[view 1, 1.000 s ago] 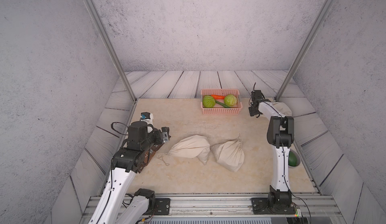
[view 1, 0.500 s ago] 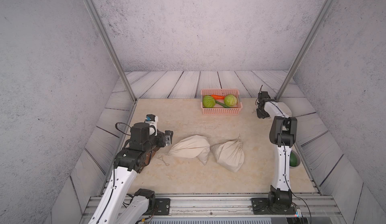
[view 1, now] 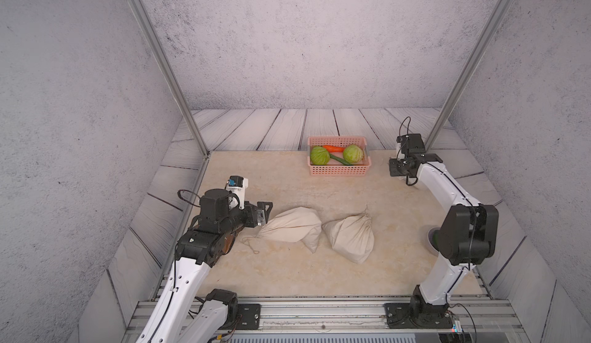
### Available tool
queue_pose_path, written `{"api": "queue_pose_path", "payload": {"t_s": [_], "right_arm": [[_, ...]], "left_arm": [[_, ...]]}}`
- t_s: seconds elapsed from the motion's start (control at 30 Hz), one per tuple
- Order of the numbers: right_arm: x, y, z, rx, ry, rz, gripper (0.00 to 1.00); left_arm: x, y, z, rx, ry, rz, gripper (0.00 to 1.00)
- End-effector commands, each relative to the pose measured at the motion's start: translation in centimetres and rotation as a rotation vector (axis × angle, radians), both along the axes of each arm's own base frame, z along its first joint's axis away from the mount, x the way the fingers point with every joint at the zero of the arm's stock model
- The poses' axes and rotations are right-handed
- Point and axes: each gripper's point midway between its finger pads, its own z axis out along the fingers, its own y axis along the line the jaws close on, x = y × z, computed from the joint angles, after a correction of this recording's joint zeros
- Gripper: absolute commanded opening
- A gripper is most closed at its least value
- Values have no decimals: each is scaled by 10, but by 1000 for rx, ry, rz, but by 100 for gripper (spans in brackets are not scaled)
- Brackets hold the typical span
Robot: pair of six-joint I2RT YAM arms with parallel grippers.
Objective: Close the soil bag
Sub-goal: Move the soil bag to the center of the board, then frap the soil bag at the center of the board.
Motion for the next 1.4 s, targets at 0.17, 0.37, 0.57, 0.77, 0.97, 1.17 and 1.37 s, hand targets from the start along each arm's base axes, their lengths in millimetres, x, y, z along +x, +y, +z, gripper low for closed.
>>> {"api": "queue_pose_path", "payload": {"t_s": [0.17, 0.37, 0.57, 0.77, 0.97, 1.17, 1.37], "right_arm": [[-61, 158, 68, 135, -129, 496, 0], [-107, 227, 103, 201, -198, 759, 0], [-142, 248, 104, 260, -207, 884, 0], [-151, 239, 89, 261, -233, 868, 0], [-156, 235, 79, 265, -205, 857, 0], [-159, 236, 77, 278, -192, 854, 0], [-159, 237, 77, 287, -190, 857, 0]], "left_arm": [[-4, -35, 15, -101, -16, -121, 98], [-4, -38, 18, -63, -11, -119, 99], [2, -53, 19, -48, -23, -165, 99], [29, -87, 21, -61, -52, -215, 96], [46, -134, 28, -65, -108, -336, 96], [59, -165, 20, 17, -132, -426, 94], [66, -183, 8, 62, -111, -485, 85]]}}
